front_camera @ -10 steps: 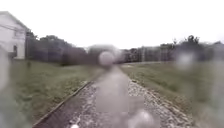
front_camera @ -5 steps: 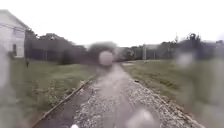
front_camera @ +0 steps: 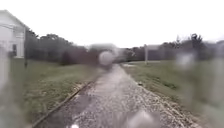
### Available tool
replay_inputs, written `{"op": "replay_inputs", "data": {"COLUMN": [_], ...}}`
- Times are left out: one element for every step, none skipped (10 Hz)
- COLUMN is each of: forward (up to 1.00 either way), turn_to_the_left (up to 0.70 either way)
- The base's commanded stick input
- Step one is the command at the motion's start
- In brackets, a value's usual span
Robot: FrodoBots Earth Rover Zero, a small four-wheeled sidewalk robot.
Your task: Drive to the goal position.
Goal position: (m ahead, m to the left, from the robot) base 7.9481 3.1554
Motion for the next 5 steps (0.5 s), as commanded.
{"op": "replay_inputs", "data": {"forward": [0.70, 0.70, 0.70, 0.70, 0.70], "turn_to_the_left": [0.00, 0.00, 0.00, 0.00, 0.00]}}
